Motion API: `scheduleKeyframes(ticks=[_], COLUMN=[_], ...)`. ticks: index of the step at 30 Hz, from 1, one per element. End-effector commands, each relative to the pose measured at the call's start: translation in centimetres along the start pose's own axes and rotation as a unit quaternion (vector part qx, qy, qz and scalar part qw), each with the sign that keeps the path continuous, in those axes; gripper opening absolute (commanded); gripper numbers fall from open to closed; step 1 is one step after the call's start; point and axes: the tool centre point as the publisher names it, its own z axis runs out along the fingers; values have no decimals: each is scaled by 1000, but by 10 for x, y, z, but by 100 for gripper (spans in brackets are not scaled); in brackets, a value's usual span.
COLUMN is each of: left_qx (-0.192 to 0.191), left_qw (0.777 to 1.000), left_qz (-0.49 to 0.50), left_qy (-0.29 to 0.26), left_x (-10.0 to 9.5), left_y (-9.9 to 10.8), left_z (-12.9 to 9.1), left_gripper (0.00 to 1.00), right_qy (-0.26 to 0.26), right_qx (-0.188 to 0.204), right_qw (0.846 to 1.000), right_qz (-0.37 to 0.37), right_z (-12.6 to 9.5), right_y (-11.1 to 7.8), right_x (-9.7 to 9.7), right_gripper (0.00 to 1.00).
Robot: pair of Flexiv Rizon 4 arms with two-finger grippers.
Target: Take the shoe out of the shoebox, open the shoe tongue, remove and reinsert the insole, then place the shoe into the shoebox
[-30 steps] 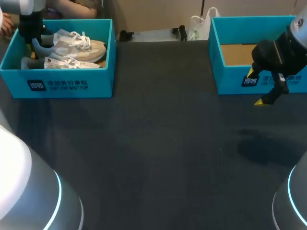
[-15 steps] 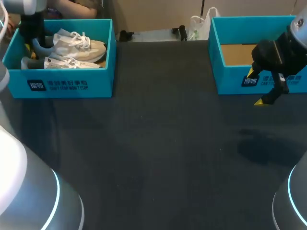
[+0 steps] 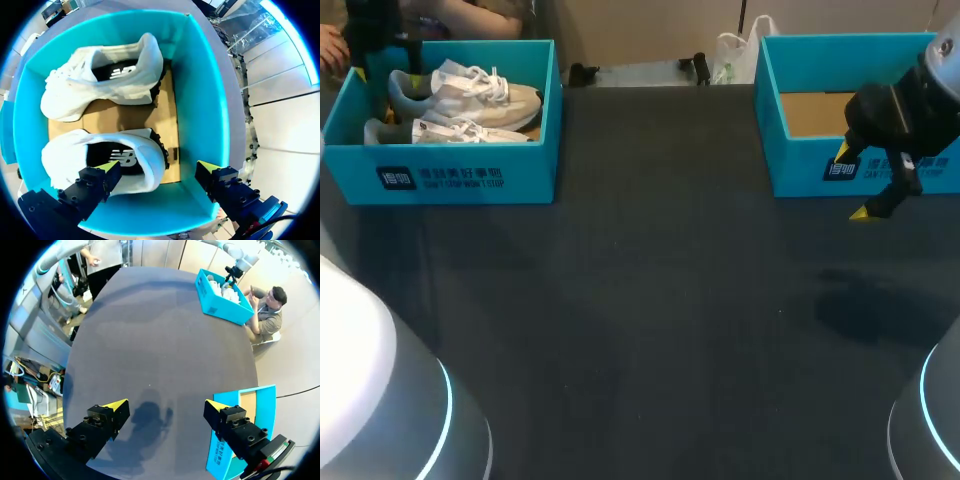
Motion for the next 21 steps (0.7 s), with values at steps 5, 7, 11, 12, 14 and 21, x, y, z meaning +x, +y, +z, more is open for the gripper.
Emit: scheduleKeyframes(ticks=[5, 7, 11, 12, 14, 21], left_qx=[-14, -14, -14, -14, -14, -14], left_qw=[1000, 1000, 1000, 1000, 1000, 1000], left_qz=[-1, -1, -1, -1, -1, -1], left_qy=[-13, -13, -13, -13, -13, -13], left_x=[2, 2, 2, 2, 2, 2], left_y=[-49, -49, -49, -49, -49, -49], left_z=[-49, -49, -49, -49, -49, -49], left_gripper=[100, 100, 100, 100, 100, 100], right_qy=[0, 0, 0, 0, 0, 0], right_qx=[1, 1, 1, 1, 1, 1], right_qw=[1000, 1000, 1000, 1000, 1000, 1000], right_qz=[0, 0, 0, 0, 0, 0], right_z=[1, 1, 1, 1, 1, 1], right_y=[0, 0, 0, 0, 0, 0], right_x=[0, 0, 0, 0, 0, 0], right_gripper=[100, 100, 100, 100, 100, 100])
